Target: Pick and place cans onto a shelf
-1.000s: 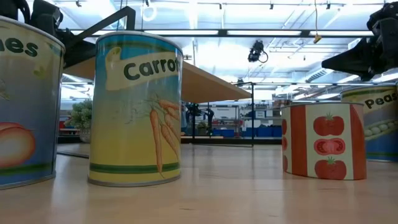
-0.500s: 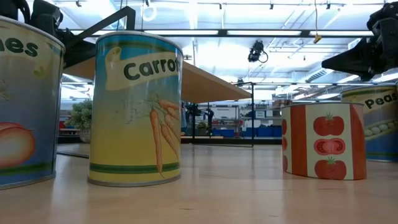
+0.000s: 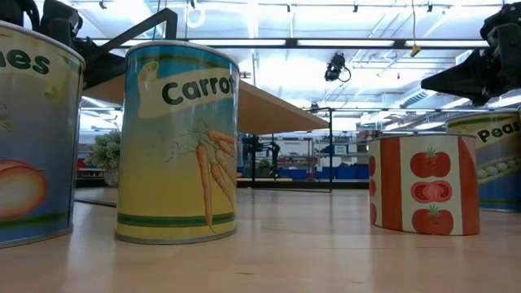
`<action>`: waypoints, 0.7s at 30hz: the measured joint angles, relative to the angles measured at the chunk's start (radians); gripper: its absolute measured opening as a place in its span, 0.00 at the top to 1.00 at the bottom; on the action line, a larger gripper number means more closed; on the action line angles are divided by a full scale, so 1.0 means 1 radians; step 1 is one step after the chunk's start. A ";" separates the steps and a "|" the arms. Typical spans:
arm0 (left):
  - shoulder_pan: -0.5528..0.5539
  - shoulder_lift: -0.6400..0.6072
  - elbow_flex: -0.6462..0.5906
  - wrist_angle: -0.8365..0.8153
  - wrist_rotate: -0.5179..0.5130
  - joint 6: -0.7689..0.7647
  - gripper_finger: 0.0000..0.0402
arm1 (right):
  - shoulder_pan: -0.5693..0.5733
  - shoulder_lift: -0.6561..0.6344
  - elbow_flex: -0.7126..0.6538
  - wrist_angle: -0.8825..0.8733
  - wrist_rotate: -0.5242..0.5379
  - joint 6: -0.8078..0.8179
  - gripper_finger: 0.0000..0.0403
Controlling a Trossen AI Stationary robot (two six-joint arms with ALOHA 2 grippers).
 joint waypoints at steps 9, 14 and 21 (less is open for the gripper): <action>0.000 0.000 0.000 0.039 0.011 -0.171 0.93 | 0.000 0.000 0.000 0.000 0.000 0.000 0.93; 0.001 0.000 0.000 0.083 -0.051 -0.591 0.93 | 0.000 0.000 0.000 0.000 0.000 0.000 0.93; 0.001 0.000 0.000 0.100 -0.165 -0.720 0.93 | 0.000 0.000 0.000 0.002 0.000 0.000 0.93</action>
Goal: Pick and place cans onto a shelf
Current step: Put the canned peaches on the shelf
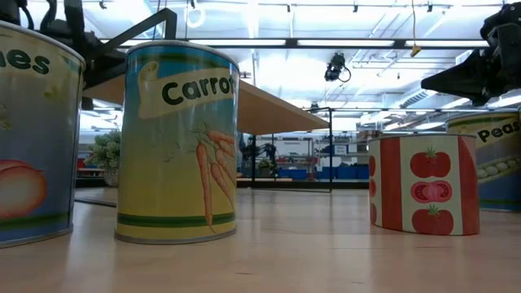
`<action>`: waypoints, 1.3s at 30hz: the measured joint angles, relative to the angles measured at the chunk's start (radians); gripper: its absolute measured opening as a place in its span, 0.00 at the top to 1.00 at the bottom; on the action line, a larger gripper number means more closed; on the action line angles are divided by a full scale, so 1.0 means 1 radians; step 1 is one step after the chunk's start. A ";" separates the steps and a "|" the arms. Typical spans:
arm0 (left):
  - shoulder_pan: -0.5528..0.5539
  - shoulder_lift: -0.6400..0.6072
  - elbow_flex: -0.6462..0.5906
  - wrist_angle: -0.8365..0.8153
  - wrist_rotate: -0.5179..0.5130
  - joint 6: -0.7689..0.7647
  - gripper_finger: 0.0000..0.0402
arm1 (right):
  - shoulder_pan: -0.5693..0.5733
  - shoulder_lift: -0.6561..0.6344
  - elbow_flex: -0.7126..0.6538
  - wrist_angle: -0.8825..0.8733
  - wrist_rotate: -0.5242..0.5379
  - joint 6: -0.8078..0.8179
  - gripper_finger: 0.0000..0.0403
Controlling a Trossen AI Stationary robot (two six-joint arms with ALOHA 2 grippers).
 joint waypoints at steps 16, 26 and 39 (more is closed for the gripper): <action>-0.008 0.017 0.064 0.254 0.355 -0.374 0.93 | -0.001 0.000 0.000 0.184 -0.003 0.000 0.93; -0.008 0.195 0.190 0.212 0.430 -0.319 0.93 | -0.001 0.000 0.000 0.673 -0.004 0.040 0.93; -0.008 0.495 0.411 0.167 0.551 -0.225 0.89 | -0.005 0.000 0.000 0.717 -0.139 0.302 0.93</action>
